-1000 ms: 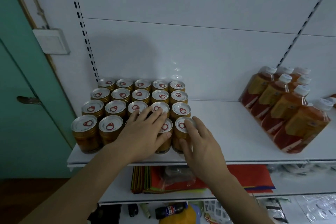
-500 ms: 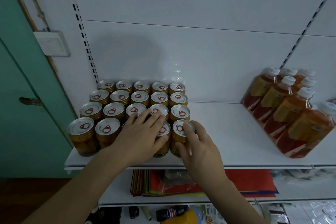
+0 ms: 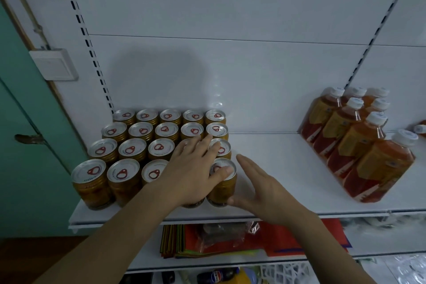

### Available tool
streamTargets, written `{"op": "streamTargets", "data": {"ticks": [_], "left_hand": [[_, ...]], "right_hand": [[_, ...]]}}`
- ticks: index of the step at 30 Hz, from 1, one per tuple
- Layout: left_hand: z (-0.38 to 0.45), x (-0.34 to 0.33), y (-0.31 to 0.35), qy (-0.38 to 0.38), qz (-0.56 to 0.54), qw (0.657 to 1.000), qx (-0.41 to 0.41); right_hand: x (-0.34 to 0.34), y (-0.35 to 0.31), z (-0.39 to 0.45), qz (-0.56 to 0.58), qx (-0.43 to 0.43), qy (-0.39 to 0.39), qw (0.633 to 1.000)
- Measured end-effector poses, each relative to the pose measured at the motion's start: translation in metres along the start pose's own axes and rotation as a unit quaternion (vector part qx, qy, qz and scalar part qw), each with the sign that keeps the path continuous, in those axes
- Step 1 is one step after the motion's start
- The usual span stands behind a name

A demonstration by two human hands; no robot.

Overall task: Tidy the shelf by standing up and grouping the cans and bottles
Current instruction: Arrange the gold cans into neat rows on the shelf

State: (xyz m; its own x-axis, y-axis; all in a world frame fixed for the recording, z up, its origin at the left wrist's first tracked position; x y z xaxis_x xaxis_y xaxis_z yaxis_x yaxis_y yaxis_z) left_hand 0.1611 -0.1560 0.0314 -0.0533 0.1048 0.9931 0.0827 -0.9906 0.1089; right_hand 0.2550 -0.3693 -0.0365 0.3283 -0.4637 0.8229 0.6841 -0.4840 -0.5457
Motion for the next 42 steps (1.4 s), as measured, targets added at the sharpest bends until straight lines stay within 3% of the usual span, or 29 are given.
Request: {"op": "streamTargets", "data": {"ticks": [7, 15, 19, 25, 35, 42], "left_hand": [[0.010, -0.012, -0.005, -0.032, 0.034, 0.999, -0.005], [0.009, -0.007, -0.004, -0.039, 0.011, 0.999, 0.001], [0.023, 0.001, -0.004, -0.004, -0.031, 0.999, 0.029], [0.043, -0.003, -0.002, -0.068, 0.009, 0.998, 0.015], [0.048, 0.001, -0.008, -0.065, -0.005, 0.997, 0.030], [0.059, -0.002, -0.014, -0.104, 0.014, 0.994, 0.044]], "right_hand": [[-0.011, 0.004, 0.018, 0.075, 0.052, -0.014, 0.996], [0.000, 0.012, 0.020, 0.061, 0.042, -0.039, 0.997], [0.022, 0.020, 0.042, 0.044, 0.022, -0.079, 0.996], [0.020, 0.011, 0.065, 0.088, 0.082, -0.114, 0.986], [0.038, 0.031, 0.079, 0.051, 0.081, -0.113, 0.989], [0.043, 0.024, 0.107, 0.049, 0.114, -0.138, 0.983]]}}
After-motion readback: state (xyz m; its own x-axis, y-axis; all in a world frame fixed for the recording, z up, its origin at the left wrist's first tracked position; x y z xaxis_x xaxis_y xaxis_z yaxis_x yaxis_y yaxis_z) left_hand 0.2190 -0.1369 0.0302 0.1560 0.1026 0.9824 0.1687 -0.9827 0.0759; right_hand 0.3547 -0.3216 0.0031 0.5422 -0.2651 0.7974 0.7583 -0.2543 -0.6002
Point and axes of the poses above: each hand's wrist, its own z-axis towards the middle knuckle, its own x-axis out of the back of the hand, y = z × x, the point moved 1 cm from there along z, towards the middle knuckle, and after that the axes turned 5 degrees about y, right-handed, at the moved point
